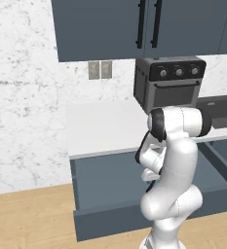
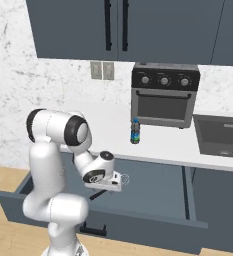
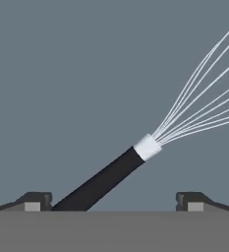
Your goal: Pick the whisk from the drawer and place it on the counter.
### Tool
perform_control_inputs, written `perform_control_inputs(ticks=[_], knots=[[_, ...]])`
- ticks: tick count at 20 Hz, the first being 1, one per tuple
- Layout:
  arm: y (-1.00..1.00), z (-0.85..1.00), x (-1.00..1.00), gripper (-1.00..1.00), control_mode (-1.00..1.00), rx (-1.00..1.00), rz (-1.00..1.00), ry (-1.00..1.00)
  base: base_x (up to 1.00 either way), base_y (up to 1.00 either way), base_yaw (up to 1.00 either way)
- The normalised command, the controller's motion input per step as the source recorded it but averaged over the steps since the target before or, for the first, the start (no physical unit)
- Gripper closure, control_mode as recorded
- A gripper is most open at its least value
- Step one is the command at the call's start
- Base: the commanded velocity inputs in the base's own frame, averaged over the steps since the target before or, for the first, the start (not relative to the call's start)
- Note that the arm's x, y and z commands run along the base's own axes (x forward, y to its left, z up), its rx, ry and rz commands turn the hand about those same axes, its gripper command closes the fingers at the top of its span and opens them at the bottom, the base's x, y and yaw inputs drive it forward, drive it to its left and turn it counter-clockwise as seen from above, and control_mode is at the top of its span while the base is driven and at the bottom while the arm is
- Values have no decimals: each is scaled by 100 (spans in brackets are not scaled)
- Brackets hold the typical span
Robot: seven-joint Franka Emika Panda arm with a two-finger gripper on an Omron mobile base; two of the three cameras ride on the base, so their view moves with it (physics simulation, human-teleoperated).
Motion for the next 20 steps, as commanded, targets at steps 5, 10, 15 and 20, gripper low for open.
perform_control_inputs(ticks=[5,10,15,20], knots=[[12,-28,18,-100,-100,0,-1,-1,0,0,0],[26,-27,21,-100,-100,0,-4,0,0,0,0],[6,-36,2,100,-100,0,-4,0,0,0,0],[-7,-9,-45,100,-100,0,-3,0,0,0,0]])
